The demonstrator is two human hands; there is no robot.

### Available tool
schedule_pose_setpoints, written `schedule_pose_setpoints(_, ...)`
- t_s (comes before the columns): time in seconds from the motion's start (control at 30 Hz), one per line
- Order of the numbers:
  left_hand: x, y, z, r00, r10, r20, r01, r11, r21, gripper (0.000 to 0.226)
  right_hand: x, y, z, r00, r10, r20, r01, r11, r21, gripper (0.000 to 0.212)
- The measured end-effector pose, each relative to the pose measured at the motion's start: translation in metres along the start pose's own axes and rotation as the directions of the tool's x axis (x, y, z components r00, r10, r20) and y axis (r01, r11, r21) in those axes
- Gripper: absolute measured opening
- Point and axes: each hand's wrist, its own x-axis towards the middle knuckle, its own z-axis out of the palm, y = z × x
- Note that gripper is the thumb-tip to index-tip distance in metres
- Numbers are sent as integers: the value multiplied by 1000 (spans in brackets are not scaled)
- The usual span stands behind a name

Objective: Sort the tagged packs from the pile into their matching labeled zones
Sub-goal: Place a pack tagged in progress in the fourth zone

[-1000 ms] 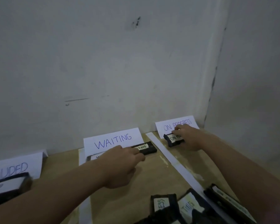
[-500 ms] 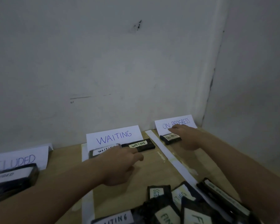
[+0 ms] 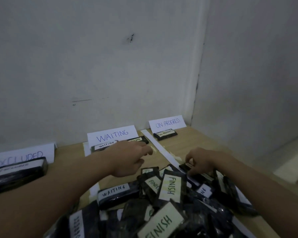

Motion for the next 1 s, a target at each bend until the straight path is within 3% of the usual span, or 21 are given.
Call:
schedule_pose_setpoints(0.1,-11,2,-1,998,-51,-31,48,994,-97,34,-8,-5,2,989,-27,-147,44,992,116,53)
schedule_pose_setpoints(0.17,-14,3,-2,987,-134,-92,106,959,-263,31,-18,-14,-8,933,-90,-348,168,965,202,49)
schedule_pose_setpoints(0.23,-18,4,-7,950,-275,-148,168,851,-498,28,-29,-34,-23,816,-148,-559,339,905,256,55)
schedule_pose_setpoints(0.33,-20,8,-17,883,-452,-127,180,575,-798,24,-50,-67,-45,622,-245,-744,559,804,203,65)
schedule_pose_setpoints(0.43,-28,9,-28,859,-501,-109,95,364,-926,22,-66,-94,-59,422,-373,-827,644,765,-17,65)
schedule_pose_setpoints(0.5,-34,7,-34,861,-495,-113,21,258,-966,22,-70,-104,-65,344,-401,-849,639,762,-101,64)
schedule_pose_setpoints(0.63,-44,-1,-38,849,-507,-150,-66,179,-982,22,-71,-106,-68,321,-405,-856,609,781,-141,64)
schedule_pose_setpoints(0.87,-44,-17,-31,872,-475,-115,-58,133,-989,21,-69,-80,-55,346,-287,-893,575,817,-40,52)
schedule_pose_setpoints(1.0,-23,-12,-20,894,-443,-66,52,250,-967,26,-62,-60,-47,375,-294,-879,451,886,-104,49)
